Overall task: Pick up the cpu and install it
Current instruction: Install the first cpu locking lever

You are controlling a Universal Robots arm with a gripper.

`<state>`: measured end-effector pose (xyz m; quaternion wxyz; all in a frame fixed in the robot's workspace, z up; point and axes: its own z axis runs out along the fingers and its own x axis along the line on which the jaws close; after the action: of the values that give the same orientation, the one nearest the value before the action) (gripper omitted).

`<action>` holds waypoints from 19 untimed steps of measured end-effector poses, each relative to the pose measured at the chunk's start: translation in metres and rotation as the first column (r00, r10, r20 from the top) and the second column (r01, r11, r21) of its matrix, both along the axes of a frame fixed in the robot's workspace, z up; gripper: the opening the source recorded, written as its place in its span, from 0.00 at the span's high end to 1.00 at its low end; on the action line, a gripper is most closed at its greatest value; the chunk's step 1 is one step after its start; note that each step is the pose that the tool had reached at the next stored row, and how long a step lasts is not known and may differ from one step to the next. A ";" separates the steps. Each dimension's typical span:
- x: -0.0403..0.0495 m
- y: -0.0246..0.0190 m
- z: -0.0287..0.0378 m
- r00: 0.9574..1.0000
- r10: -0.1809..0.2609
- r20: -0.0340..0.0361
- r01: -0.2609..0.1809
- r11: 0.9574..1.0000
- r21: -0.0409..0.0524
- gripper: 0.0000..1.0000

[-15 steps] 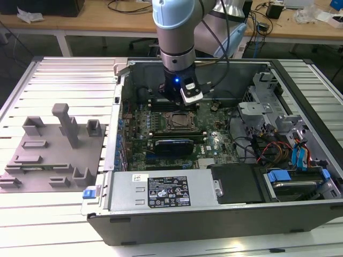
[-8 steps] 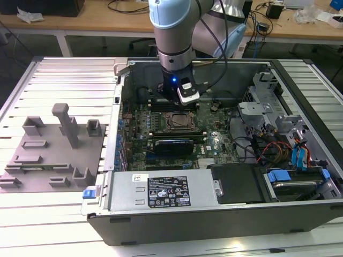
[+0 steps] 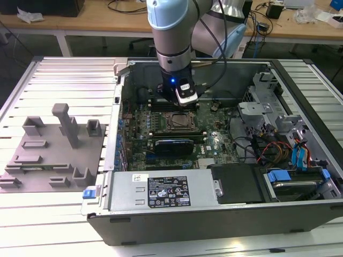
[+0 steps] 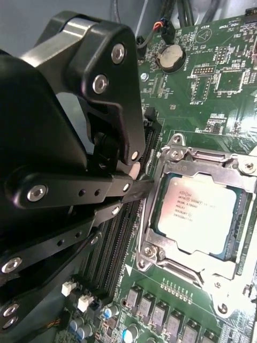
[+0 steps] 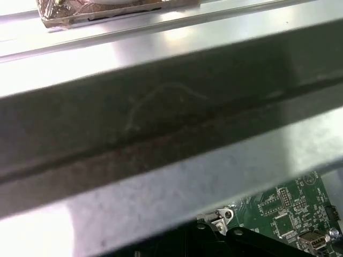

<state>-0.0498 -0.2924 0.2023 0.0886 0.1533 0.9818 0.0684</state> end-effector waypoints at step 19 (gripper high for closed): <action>-0.0019 -0.0028 -0.0040 1.000 -0.026 0.004 0.026 1.000 0.001 0.89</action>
<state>-0.0517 -0.2952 0.1983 0.0913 0.1662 0.9795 0.0680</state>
